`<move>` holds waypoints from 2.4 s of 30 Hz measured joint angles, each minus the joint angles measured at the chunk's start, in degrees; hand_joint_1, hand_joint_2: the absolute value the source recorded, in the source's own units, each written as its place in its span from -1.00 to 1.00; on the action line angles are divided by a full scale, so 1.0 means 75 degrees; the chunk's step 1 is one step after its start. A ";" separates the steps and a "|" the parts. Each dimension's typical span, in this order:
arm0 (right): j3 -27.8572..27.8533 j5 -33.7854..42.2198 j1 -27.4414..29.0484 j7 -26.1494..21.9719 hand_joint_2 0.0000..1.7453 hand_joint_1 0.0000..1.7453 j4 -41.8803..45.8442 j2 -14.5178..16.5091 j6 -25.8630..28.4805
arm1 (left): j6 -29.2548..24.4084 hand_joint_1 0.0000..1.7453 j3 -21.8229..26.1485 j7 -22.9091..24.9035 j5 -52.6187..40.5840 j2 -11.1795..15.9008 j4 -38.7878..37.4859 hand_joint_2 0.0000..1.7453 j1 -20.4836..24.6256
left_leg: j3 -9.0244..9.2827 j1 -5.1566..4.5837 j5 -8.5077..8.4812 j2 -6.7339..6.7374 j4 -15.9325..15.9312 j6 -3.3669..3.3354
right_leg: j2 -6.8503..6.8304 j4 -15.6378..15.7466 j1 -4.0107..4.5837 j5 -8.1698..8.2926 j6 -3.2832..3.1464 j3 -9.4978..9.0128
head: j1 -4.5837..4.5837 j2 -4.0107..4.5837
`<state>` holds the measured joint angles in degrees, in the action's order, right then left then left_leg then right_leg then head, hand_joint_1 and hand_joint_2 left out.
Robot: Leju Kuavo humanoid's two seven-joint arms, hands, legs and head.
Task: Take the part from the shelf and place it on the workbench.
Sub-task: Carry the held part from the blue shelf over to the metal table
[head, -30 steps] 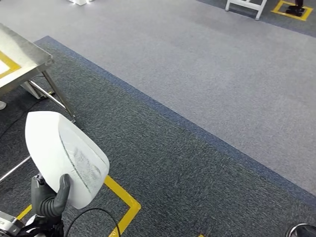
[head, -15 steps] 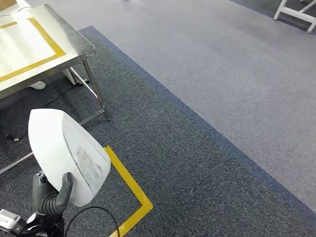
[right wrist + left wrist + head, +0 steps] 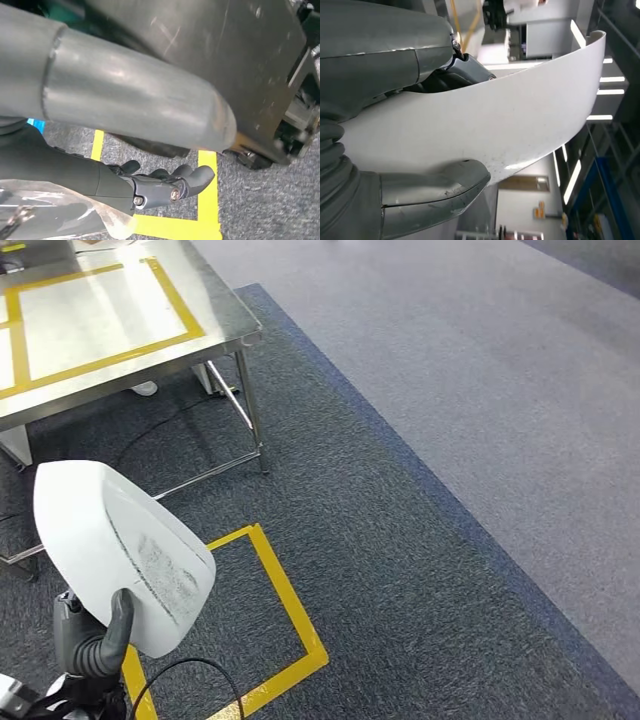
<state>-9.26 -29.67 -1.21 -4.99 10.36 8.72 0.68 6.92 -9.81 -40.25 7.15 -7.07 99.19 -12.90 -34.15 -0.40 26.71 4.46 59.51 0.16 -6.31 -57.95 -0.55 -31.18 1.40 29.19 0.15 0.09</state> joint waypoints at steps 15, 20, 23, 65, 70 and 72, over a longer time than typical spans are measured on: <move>-0.0007 -0.0050 0.0006 0.0004 -1.00 -1.00 -0.0001 0.0000 0.0001 | -0.0207 1.00 0.0007 -0.0001 -0.0277 -0.0061 0.0015 1.00 0.0021 | -0.0020 0.0103 -0.0051 -0.1473 -0.0034 -0.0118 | 0.1439 -0.0129 -0.0106 0.0186 0.0066 0.0346 | -0.0099 0.0000; -0.0017 -0.0056 -0.0007 0.0009 -1.00 -1.00 0.0000 0.0003 0.0005 | -0.0254 1.00 0.0010 -0.0002 -0.0294 -0.0058 0.0055 1.00 0.0007 | -0.0288 0.0100 0.0244 -0.1036 0.0482 0.0091 | 0.1004 -0.0050 -0.0113 0.0244 -0.0157 0.0256 | -0.0046 0.0000; -0.0020 -0.0058 0.0027 0.0010 -1.00 -1.00 0.0000 -0.0001 0.0009 | -0.0306 1.00 0.0007 -0.0001 -0.0331 -0.0056 0.0064 1.00 0.0012 | -0.0925 0.0117 0.0862 -0.0694 0.1880 0.0157 | 0.0660 -0.0051 -0.0083 0.0200 -0.0215 0.0230 | -0.0021 0.0000; -0.0228 0.0085 -0.0026 0.0109 -1.00 -1.00 0.0004 0.0003 -0.0219 | -0.0596 1.00 -0.0193 0.0001 -0.0383 0.0038 0.0168 1.00 -0.0012 | 0.0283 0.0066 0.0126 -0.0645 -0.0233 -0.0282 | 0.0783 -0.0164 -0.0058 -0.0153 0.0158 -0.0245 | -0.0094 -0.0001; -0.0243 0.0082 -0.0011 0.0119 -1.00 -1.00 0.0003 0.0003 -0.0243 | -0.0586 1.00 -0.0243 -0.0001 -0.0379 0.0036 0.0169 1.00 0.0002 | 0.0684 0.0057 0.0442 -0.0671 -0.0270 -0.0376 | 0.0829 -0.2084 -0.0049 -0.0815 0.0184 0.1382 | -0.0180 0.0000; -0.0244 0.0082 0.0031 0.0119 -1.00 -1.00 0.0003 0.0003 -0.0243 | -0.0586 1.00 -0.0250 -0.0001 -0.0380 0.0037 0.0169 1.00 -0.0001 | 0.0960 0.0054 0.0663 -0.0702 -0.0271 -0.0365 | 0.0829 -0.1765 -0.0047 -0.0800 0.0182 0.1623 | -0.0199 0.0000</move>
<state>-11.09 -29.05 -0.98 -4.09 10.38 8.74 -1.14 2.53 -11.68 -40.26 4.31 -6.79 100.45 -12.91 -26.95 0.00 31.68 -0.81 57.48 -2.58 -0.10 -71.19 -0.90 -37.18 2.77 41.37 -1.35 0.09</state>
